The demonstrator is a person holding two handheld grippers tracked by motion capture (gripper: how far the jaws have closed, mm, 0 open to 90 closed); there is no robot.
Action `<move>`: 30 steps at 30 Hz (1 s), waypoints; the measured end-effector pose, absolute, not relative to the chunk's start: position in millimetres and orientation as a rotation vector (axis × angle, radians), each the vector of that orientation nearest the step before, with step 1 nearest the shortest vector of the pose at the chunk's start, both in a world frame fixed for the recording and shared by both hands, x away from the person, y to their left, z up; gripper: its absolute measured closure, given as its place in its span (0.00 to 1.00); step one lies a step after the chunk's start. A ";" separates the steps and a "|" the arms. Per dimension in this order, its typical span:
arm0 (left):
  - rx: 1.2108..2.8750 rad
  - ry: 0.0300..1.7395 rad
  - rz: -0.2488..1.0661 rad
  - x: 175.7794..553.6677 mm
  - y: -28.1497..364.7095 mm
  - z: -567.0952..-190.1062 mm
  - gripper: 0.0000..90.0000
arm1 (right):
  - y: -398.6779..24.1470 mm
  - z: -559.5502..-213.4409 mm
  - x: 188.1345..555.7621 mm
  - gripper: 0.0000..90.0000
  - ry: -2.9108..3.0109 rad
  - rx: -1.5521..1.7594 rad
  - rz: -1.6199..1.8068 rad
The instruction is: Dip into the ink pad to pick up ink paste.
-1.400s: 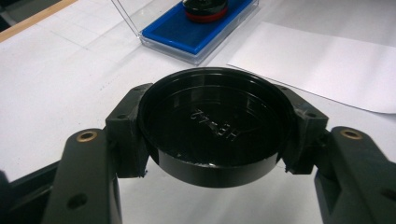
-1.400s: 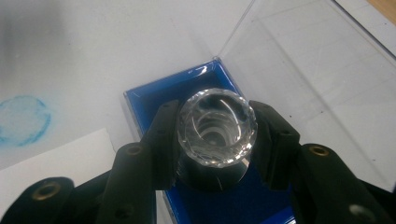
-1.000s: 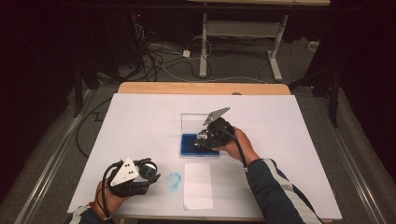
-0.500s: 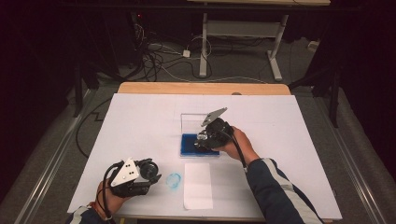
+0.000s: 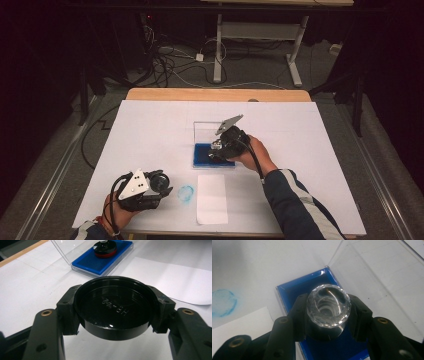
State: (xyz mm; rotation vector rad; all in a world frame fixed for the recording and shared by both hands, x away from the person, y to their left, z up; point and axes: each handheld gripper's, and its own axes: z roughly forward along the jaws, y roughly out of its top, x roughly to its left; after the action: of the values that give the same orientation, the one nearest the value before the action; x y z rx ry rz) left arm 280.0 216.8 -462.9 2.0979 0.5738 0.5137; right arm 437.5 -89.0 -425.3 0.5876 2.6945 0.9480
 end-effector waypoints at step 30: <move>2.105 0.576 0.514 281.7 216.1 -462.6 0.40 | -93.0 -402.2 427.7 0.63 2.636 0.577 0.974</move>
State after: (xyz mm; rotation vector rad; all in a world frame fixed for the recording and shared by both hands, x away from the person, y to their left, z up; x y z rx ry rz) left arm 281.7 216.1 -462.6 2.1053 0.5764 0.5141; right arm 427.7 -93.0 -402.2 0.5771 2.6359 0.9740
